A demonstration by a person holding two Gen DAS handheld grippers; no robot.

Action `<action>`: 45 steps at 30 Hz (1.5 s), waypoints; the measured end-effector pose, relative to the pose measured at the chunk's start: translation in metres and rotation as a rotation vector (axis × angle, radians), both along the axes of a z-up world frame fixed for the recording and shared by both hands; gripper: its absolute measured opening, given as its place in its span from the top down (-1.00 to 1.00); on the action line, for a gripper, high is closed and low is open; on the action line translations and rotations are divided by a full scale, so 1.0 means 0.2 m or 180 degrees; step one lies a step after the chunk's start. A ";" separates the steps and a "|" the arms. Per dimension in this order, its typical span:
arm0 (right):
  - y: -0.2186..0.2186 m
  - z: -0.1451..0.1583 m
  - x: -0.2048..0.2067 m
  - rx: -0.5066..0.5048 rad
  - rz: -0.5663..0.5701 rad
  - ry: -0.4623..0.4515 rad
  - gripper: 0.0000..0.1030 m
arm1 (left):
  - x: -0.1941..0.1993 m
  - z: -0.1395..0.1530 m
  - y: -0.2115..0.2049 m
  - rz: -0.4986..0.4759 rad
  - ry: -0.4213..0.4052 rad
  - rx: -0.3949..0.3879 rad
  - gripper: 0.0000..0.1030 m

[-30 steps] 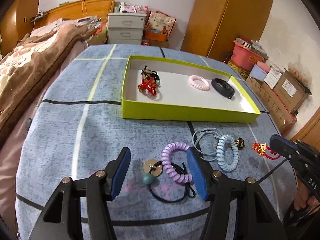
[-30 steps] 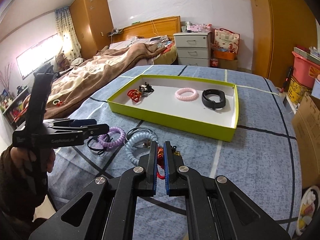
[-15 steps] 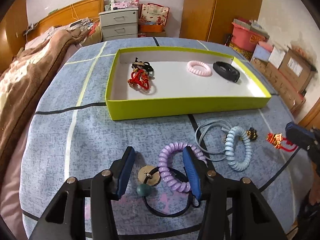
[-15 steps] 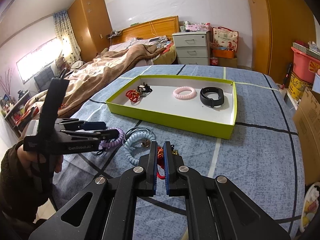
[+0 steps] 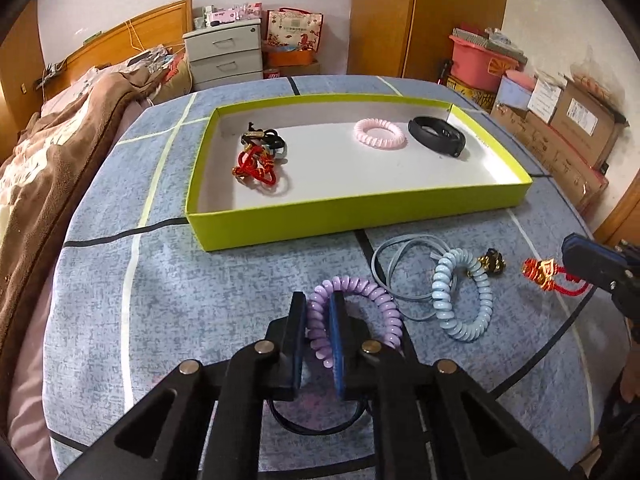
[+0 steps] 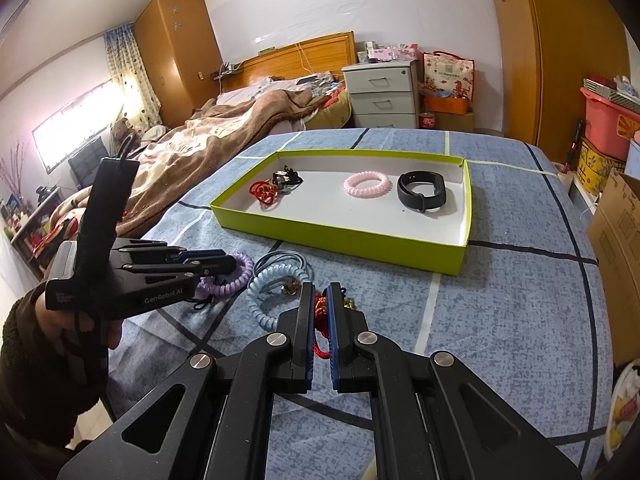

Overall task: Organize jewelry
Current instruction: 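Close the left gripper on the lavender coiled hair tie and lift it, then carry the lavender coil and red charm over the lime-green box with both grippers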

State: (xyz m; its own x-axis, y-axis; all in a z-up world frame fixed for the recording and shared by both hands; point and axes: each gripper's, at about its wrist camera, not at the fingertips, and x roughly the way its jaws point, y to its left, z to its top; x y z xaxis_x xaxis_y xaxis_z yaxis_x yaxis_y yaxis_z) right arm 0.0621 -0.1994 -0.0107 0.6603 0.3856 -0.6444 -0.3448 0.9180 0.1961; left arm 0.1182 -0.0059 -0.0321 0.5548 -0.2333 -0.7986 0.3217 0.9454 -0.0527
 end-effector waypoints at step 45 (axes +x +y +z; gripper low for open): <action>0.01 0.02 0.03 0.0029 -0.0020 -0.0004 0.89 | -0.01 -0.01 -0.06 -0.0295 -0.0076 0.0367 0.77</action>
